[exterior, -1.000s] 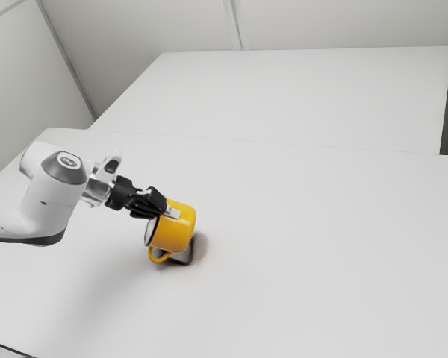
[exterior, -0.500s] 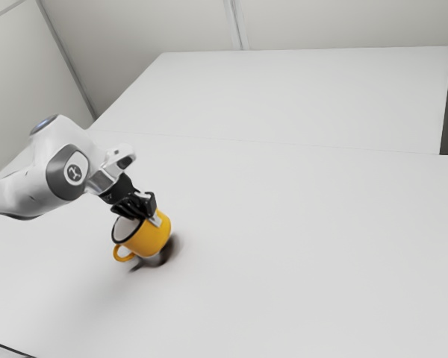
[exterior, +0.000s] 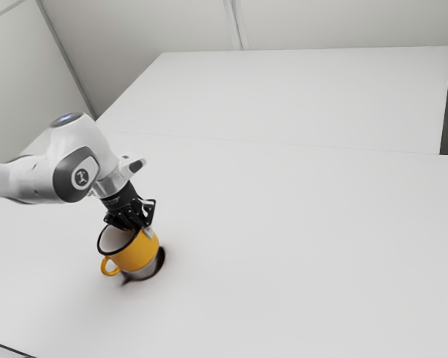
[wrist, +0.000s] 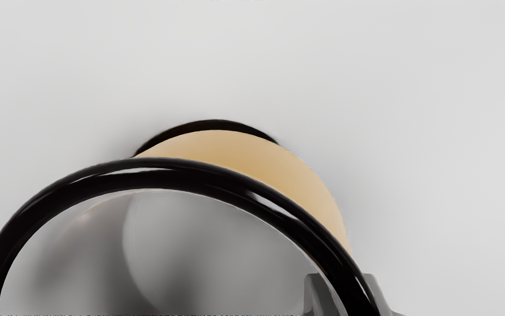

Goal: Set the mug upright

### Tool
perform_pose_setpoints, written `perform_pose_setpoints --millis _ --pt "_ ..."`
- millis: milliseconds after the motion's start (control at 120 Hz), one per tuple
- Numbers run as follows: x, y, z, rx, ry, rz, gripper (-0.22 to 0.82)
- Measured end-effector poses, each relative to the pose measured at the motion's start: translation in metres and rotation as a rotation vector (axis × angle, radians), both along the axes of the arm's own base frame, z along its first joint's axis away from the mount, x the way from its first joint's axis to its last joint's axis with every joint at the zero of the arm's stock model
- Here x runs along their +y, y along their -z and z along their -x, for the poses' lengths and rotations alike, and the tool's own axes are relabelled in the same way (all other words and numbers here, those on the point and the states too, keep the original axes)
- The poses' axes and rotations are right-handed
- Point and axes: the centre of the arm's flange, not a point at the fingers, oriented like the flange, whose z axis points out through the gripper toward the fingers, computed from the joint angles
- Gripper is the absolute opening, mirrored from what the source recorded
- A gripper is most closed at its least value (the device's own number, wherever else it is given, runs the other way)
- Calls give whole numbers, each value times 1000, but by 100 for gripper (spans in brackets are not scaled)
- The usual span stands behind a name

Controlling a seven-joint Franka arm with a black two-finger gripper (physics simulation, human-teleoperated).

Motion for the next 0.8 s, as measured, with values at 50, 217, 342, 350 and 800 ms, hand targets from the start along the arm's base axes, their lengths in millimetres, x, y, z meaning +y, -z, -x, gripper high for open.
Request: perform_pose_setpoints --millis 50,217,342,350,800 --pt "-3 3 -4 15 -9 -25 -17" --pt "-10 9 -12 66 -48 -74 -17" --pt "-11 11 -14 94 -73 -101 -17" --pt "-11 11 -15 96 -74 -104 -17" --pt "-30 23 -43 134 -112 -207 -16"
